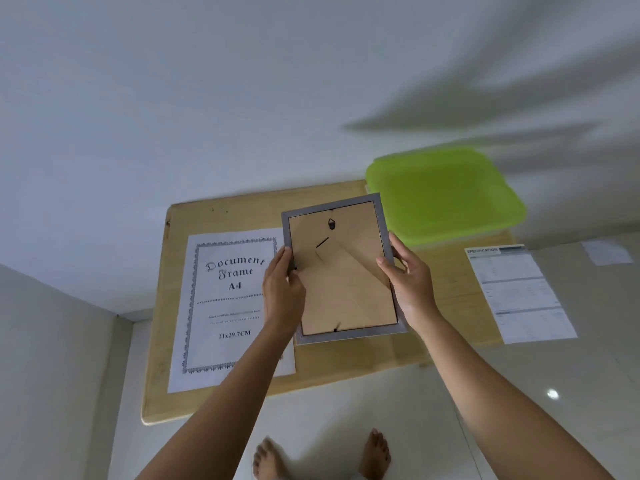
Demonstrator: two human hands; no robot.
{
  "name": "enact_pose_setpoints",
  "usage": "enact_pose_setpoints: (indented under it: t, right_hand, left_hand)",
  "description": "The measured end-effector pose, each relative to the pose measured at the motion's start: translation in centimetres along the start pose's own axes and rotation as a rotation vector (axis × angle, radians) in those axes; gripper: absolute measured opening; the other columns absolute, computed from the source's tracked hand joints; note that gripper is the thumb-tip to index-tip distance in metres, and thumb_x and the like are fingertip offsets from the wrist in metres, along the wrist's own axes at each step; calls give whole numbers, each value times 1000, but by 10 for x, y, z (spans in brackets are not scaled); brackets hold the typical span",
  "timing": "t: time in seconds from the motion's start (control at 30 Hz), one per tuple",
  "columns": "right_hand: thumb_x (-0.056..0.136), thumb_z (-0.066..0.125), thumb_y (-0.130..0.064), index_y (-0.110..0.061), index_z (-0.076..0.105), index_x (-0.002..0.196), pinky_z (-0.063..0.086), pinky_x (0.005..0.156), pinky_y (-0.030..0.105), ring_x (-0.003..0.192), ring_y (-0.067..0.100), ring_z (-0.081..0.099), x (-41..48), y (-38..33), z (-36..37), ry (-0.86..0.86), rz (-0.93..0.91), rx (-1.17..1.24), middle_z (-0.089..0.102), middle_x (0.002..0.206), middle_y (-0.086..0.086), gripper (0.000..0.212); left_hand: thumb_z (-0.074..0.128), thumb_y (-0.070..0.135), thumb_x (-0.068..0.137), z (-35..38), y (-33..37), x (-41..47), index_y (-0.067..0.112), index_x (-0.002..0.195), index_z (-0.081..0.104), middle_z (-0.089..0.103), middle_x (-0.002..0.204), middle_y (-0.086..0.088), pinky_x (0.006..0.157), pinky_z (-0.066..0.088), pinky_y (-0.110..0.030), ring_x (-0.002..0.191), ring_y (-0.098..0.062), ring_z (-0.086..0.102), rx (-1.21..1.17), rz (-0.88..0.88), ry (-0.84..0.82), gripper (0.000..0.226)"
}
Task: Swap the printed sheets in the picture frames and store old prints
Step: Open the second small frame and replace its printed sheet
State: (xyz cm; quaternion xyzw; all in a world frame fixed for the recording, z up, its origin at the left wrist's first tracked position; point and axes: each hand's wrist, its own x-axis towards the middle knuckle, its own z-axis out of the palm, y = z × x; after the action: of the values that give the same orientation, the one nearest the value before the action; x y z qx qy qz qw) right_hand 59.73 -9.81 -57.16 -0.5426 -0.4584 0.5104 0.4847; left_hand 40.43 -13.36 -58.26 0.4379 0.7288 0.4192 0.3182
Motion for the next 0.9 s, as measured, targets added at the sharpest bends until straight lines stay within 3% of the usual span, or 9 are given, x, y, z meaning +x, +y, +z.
enact_pose_setpoints:
  t: [0.1, 0.17, 0.3, 0.37, 0.43, 0.53, 0.67, 0.83, 0.9]
  right_hand:
    - [85, 59, 3, -5, 46, 132, 39, 84, -1, 92, -25, 48, 8, -42, 7, 16, -117, 51, 49, 130, -6, 49]
    - [85, 62, 0, -9, 51, 130, 41, 82, 2, 77, -18, 46, 13, -65, 15, 13, -184, 67, 61, 109, -13, 47]
    - [84, 63, 1, -19, 55, 122, 30, 50, 6, 47, -3, 33, 18, -109, 35, 71, -406, 18, 57, 60, -22, 44]
    - [84, 61, 4, -12, 54, 123, 34, 51, 4, 45, -7, 43, 15, -127, 47, 115, -523, -28, 64, 73, -15, 43]
    - [84, 61, 5, -11, 56, 121, 38, 56, 3, 53, -13, 50, 10, -140, 57, 159, -646, -139, 68, 93, -2, 41]
    - [83, 62, 0, -13, 59, 120, 49, 70, 9, 80, -8, 63, 10, -142, 66, 244, -888, -368, 69, 107, 3, 40]
    - [86, 58, -7, -14, 61, 122, 54, 73, 22, 93, 8, 67, 9, -144, 74, 250, -1068, -571, 66, 115, -4, 37]
    - [92, 51, -14, -13, 53, 130, 53, 80, 23, 103, 8, 64, 4, -142, 95, 141, -1095, -621, 63, 123, -1, 38]
    - [93, 50, -14, -10, 50, 132, 51, 90, 28, 115, 9, 58, 0, -133, 105, 51, -1088, -595, 58, 130, 2, 39]
  left_hand:
    - [40, 5, 95, -18, 40, 16, 8, 138, 41, 40, 145, -6, 112, 31, -33, 135, -17, 34, 29, 79, -42, 43]
    - [39, 11, 97, -28, 74, 27, 10, 141, 37, 33, 149, -6, 113, 26, -31, 137, -18, 29, 35, 137, -45, 44]
    - [35, 22, 100, -47, 152, 36, 16, 143, 32, 37, 147, -3, 110, 27, -28, 136, -15, 32, -58, 344, -27, 44]
    - [35, 27, 100, -52, 182, 35, 21, 145, 28, 42, 143, -2, 97, 33, -22, 124, -16, 44, -96, 448, -46, 45]
    - [35, 31, 100, -57, 204, 34, 27, 147, 21, 47, 138, -10, 89, 39, -32, 115, -27, 51, -142, 496, -88, 49]
    - [39, 39, 97, -63, 218, 37, 29, 148, 13, 57, 117, -19, 79, 43, -34, 101, -30, 57, -216, 489, -93, 58]
    - [50, 30, 95, -72, 216, 42, 27, 148, 13, 51, 91, 14, 87, 47, -36, 84, -2, 52, -353, 471, -40, 65]
    - [46, 16, 96, -88, 209, 52, 22, 147, 20, 48, 83, 19, 76, 49, -34, 82, -16, 54, -426, 454, 13, 57]
    - [44, 14, 97, -96, 202, 55, 19, 146, 24, 49, 82, 19, 77, 49, -27, 81, -10, 55, -424, 462, 50, 54]
